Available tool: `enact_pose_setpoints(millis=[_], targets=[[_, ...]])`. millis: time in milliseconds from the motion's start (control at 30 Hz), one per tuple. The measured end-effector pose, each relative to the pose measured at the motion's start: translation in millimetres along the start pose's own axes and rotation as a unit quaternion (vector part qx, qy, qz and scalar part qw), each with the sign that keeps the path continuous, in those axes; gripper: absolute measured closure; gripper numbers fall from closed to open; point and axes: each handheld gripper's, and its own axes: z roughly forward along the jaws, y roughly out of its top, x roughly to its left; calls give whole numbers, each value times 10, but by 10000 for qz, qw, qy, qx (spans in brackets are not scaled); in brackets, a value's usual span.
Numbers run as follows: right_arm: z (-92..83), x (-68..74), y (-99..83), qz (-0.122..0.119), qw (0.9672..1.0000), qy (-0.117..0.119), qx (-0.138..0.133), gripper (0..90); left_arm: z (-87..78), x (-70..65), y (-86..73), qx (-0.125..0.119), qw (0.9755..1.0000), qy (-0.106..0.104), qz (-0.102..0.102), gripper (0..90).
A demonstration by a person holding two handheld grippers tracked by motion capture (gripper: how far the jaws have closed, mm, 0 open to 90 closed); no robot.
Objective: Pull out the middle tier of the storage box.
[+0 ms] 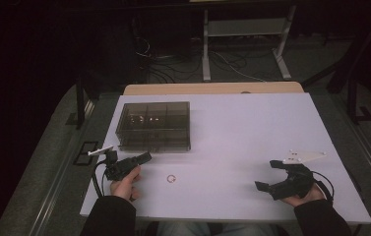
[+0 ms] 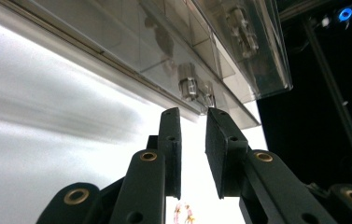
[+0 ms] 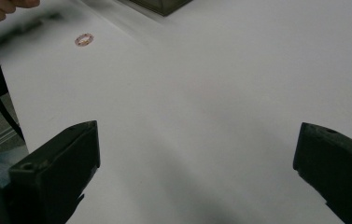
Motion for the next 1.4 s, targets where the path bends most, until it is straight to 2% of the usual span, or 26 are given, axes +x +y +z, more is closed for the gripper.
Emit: enact_pose_setpoints(millis=[133, 267, 367, 500, 533, 633, 733, 800, 833, 867, 933, 967, 1033, 1167, 1267, 1333, 1367, 1400], targets=[[-1, 1, 0, -1, 10000, 0, 12, 0, -9, -34, 5, 33, 9999, 68, 153, 727], [3, 2, -1, -15, 10000, -4, 22, 0, -17, -90, 13, 83, 9990, 173, 412, 713], [3, 2, -1, -19, 10000, -2, 27, 0, -22, -129, 24, 115, 9982, 169, 561, 705], [5, 3, -1, -22, 10000, 3, 33, 0, -24, -221, 55, 160, 9950, 262, 946, 705], [5, 3, -1, -21, 10000, 6, 29, 0, -27, -267, 73, 179, 9923, 336, 1178, 696], [5, 3, -1, -21, 10000, 6, 33, 0, -30, -293, 91, 229, 9914, 295, 1252, 687], [6, 6, -1, -22, 10000, 11, 42, 0, -33, -343, 104, 298, 9888, 291, 1434, 682], [7, 6, -1, -16, 10000, 9, 47, 0, -29, -399, 114, 330, 9854, 360, 1629, 671], [7, 5, -2, -17, 10000, 11, 49, 0, -30, -424, 125, 380, 9824, 377, 1789, 656], [8, 6, -2, -5, 10000, 9, 53, 0, -27, -449, 133, 423, 9795, 331, 1942, 598], [10, 8, -2, 0, 10000, 9, 51, 0, -17, -492, 157, 479, 9761, 306, 2097, 604], [10, 9, -2, -1, 10000, 6, 53, 0, -12, -510, 171, 528, 9731, 348, 2215, 609], [11, 9, -2, -11, 10000, 5, 55, 0, 11, -533, 190, 592, 9696, 360, 2348, 611], [15, 8, -3, -28, 10000, -3, 61, 0, 57, -549, 223, 810, 9596, 349, 2672, 593], [19, 10, -3, -13, 10000, 5, 78, 0, 89, -558, 253, 1005, 9498, 349, 2941, 591], [23, 5, -4, -48, 9999, 11, 87, 0, 107, -557, 275, 1102, 9448, 336, 3067, 589], [25, 5, -5, -43, 9999, 8, 98, 0, 115, -555, 288, 1180, 9395, 368, 3195, 587], [26, 5, -6, -45, 9999, 4, 111, 0, 122, -556, 295, 1241, 9365, 395, 3257, 583]])
